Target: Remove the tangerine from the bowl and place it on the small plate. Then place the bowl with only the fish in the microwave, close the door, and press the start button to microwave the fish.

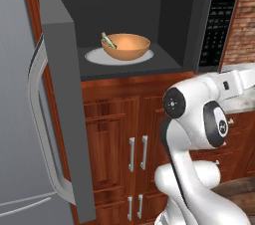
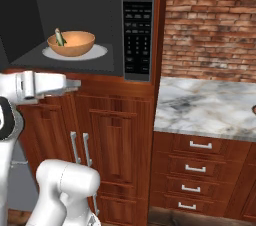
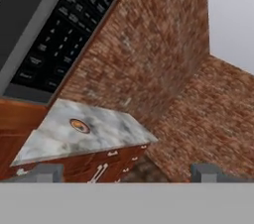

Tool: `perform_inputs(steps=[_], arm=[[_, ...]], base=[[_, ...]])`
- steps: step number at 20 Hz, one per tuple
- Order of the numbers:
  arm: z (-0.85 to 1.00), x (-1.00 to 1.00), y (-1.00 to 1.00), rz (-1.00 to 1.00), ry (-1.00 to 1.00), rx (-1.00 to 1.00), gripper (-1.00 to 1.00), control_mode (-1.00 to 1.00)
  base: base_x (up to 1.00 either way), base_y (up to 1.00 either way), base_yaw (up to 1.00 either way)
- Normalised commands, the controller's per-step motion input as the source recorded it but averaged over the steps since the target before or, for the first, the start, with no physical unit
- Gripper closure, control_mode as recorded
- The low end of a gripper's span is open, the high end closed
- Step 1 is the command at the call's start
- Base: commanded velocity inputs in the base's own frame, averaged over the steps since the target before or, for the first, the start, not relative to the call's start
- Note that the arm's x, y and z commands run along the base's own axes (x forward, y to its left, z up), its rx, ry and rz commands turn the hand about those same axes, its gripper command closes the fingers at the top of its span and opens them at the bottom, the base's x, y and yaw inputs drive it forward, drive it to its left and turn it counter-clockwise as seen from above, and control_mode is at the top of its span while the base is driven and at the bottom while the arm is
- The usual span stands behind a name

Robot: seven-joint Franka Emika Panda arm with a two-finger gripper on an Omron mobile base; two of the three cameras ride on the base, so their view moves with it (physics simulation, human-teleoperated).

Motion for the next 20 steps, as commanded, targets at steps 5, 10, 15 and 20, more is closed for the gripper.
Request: perform_inputs(steps=[5,10,15,20], arm=[[-0.46,-0.05,-0.06,-0.14,-0.21,-0.44,-1.0,-1.0],[-0.39,0.0,0.0,-0.09,-0.24,-0.43,-1.0,-1.0],[-0.28,-0.05,0.0,-0.08,-0.25,-0.41,-1.0,-1.0],[-0.17,-0.87,0.54,0.0,-0.15,-0.21,-1.0,-1.0]], base=[[0.0,0.0,0.0],[0.0,0.0,0.0],[0.0,0.0,0.0],[0.0,0.0,0.0]])
